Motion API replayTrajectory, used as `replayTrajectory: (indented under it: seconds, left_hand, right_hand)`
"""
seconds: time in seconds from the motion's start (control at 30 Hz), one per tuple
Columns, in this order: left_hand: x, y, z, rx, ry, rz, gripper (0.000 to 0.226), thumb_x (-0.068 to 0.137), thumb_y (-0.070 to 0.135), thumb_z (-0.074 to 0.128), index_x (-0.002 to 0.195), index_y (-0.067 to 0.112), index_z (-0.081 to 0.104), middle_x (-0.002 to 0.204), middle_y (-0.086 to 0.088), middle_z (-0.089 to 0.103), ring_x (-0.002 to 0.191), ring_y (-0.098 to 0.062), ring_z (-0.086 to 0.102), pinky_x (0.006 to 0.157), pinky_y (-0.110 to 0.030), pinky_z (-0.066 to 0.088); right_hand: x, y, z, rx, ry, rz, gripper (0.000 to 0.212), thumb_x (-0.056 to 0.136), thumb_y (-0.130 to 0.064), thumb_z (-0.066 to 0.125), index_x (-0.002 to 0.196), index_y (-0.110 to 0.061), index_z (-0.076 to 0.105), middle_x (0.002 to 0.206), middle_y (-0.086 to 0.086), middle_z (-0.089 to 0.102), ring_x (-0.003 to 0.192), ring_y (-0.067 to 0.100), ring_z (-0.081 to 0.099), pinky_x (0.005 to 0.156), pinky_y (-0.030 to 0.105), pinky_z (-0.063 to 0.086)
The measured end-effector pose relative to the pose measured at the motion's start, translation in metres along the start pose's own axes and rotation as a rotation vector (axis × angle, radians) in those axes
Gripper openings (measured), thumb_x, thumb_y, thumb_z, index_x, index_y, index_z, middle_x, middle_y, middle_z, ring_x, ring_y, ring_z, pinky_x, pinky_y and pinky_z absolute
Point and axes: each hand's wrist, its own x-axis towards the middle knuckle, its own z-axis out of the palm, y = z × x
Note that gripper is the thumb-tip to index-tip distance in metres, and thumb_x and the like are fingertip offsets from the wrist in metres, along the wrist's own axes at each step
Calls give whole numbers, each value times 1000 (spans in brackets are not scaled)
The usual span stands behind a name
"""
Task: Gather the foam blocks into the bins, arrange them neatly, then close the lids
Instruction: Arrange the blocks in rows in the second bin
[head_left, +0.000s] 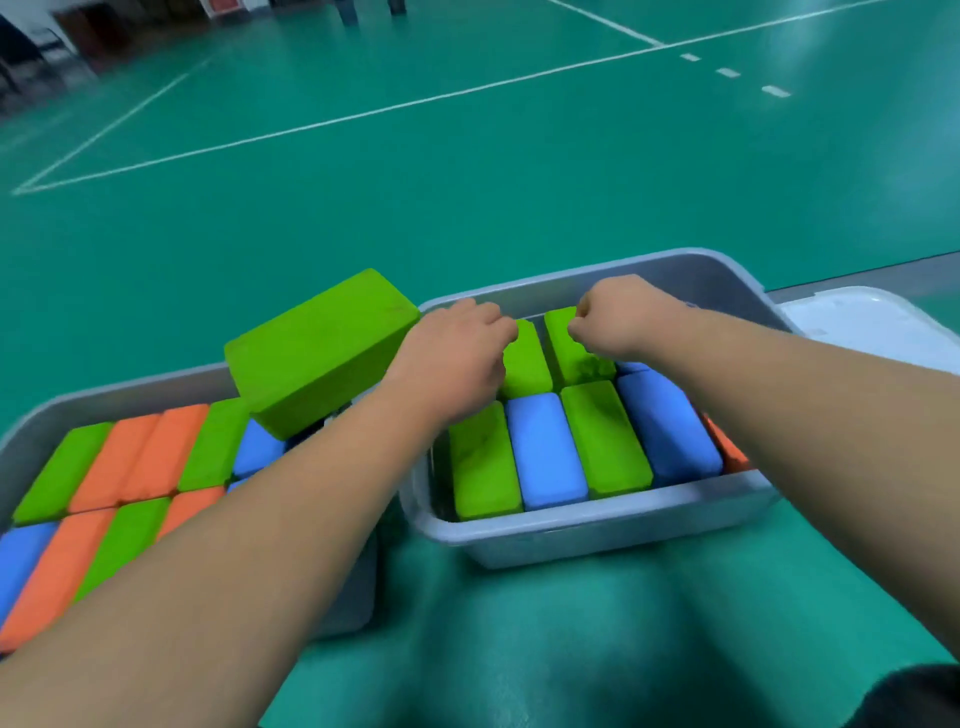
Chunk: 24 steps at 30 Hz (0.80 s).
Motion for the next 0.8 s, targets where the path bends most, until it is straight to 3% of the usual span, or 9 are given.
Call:
replayTrajectory:
  seconds: [0.17, 0.23, 0.37, 0.43, 0.5, 0.6, 0.63, 0.73, 0.8]
  left_hand:
    - [-38, -59, -12, 54, 19, -182, 28, 79, 14, 61, 107, 14, 61, 100, -8, 59, 92, -35, 56, 68, -45, 46]
    - [-55, -78, -12, 79, -55, -317, 40, 80, 26, 69, 116, 15, 56, 111, -9, 57, 101, -35, 56, 76, -47, 50]
    - [-87, -104, -1, 96, -329, -635, 92, 72, 63, 81, 138, 14, 39, 134, -12, 46, 123, -40, 49, 98, -51, 44]
    - [-103, -117, 6, 72, -393, -682, 96, 76, 57, 80, 148, 19, 29, 143, -13, 39, 130, -44, 43, 105, -58, 41]
    - [-116, -125, 14, 13, -429, -691, 104, 82, 38, 77, 160, 30, 9, 160, -11, 23, 142, -47, 30, 107, -69, 36]
    - [-126, -127, 21, -57, -429, -676, 112, 86, 14, 71, 162, 36, -9, 171, -2, 1, 152, -50, 9, 106, -77, 34]
    - [-127, -127, 22, -71, -422, -655, 111, 87, 9, 67, 163, 34, -11, 172, -4, -2, 153, -52, 6, 107, -75, 36]
    - [-128, -129, 24, -100, -386, -609, 105, 90, 10, 65, 164, 21, -7, 173, -8, -4, 153, -55, 3, 111, -67, 39]
    - [-127, -129, 22, -111, -351, -591, 104, 91, 17, 70, 165, 16, -4, 174, -5, -2, 153, -55, 5, 113, -66, 37]
  right_hand:
    - [19, -52, 1, 138, 66, -61, 32, 96, -28, 49, 82, -7, 69, 84, 15, 68, 91, 34, 64, 75, 34, 50]
    - [23, -71, 3, 183, 84, -69, 33, 95, -27, 49, 86, -7, 73, 88, 17, 73, 91, 34, 66, 80, 35, 53]
    - [28, -101, 10, 298, 118, -43, 33, 95, -27, 48, 84, -5, 70, 85, 16, 74, 88, 35, 66, 81, 37, 55]
    - [31, -113, 15, 383, 81, -36, 35, 94, -28, 48, 83, -3, 70, 80, 15, 74, 81, 34, 69, 80, 40, 57]
    - [34, -125, 21, 445, 31, -28, 36, 94, -29, 48, 83, -2, 70, 77, 14, 74, 81, 32, 72, 80, 42, 59]
    - [36, -139, 29, 467, 0, -42, 41, 97, -37, 51, 75, -4, 60, 78, 21, 70, 87, 37, 72, 80, 42, 57]
    - [36, -143, 31, 483, -32, -40, 43, 99, -43, 50, 80, -6, 60, 80, 21, 69, 87, 39, 72, 80, 43, 57]
    - [32, -151, 38, 589, -168, 5, 60, 102, -60, 45, 128, -8, 57, 115, 23, 67, 96, 38, 71, 87, 51, 60]
    - [30, -153, 42, 699, -210, 20, 62, 100, -66, 43, 140, -20, 50, 128, 20, 61, 104, 37, 68, 91, 51, 59]
